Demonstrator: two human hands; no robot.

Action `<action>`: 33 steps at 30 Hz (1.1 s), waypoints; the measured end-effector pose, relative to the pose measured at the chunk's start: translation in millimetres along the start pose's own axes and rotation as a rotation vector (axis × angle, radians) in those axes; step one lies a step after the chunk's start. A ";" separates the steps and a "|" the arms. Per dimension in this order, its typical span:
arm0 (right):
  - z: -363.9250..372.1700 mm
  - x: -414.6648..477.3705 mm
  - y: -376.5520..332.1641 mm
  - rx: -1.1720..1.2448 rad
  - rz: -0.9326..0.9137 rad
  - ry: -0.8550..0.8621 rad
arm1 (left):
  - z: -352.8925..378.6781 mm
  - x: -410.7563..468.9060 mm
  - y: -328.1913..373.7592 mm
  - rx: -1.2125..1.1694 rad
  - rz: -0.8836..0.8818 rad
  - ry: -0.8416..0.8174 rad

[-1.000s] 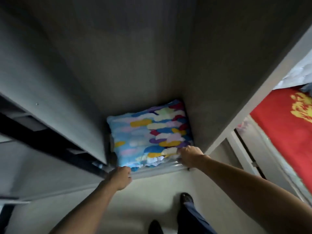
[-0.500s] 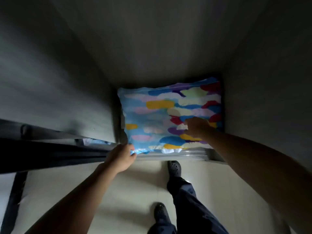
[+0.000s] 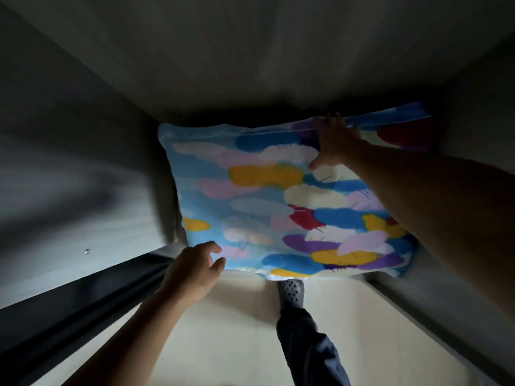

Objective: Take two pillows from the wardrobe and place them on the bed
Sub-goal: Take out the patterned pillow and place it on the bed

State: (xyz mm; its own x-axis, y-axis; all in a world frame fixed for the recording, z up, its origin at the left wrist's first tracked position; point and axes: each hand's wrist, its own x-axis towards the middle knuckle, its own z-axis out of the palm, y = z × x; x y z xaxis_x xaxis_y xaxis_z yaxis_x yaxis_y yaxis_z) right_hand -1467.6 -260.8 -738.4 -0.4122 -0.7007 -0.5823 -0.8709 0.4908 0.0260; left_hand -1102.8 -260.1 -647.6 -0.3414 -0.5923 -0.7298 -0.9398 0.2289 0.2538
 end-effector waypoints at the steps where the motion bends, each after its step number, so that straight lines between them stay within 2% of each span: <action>1: 7.1 10.3 0.6 -0.021 -0.005 -0.024 | 6.1 2.7 -5.3 0.009 -0.011 -0.011; 4: 26.8 25.8 2.0 -0.077 0.013 -0.051 | 21.1 3.5 -18.8 0.038 -0.027 -0.043; 9: 22.7 8.2 4.4 -0.125 -0.053 0.137 | 21.2 -3.6 -18.5 0.105 -0.028 -0.102; 14: 0.6 -50.1 -2.8 -0.038 -0.140 0.245 | -10.0 -20.5 17.3 0.099 0.029 -0.055; 20: -12.7 -146.4 -17.8 -0.039 -0.230 0.310 | -51.0 -46.0 57.6 0.217 0.166 0.005; 23: -14.9 -198.3 -30.1 0.004 -0.289 0.357 | -67.3 -58.7 62.6 0.328 0.283 0.090; 29: -23.1 -308.4 -58.5 0.002 -0.360 0.464 | -77.1 -96.1 45.5 0.570 0.514 0.238; 33: -23.0 -383.7 -77.2 -0.013 -0.316 0.590 | -69.5 -135.5 12.7 0.636 0.650 0.237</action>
State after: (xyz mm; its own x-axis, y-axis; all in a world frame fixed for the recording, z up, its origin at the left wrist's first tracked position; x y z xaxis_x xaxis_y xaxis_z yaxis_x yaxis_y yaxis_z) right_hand -1248.3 -41.8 -498.2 -0.2112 -0.9772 -0.0215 -0.9753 0.2122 -0.0607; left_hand -1069.6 -230.5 -501.3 -0.8562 -0.3263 -0.4006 -0.4021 0.9077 0.1201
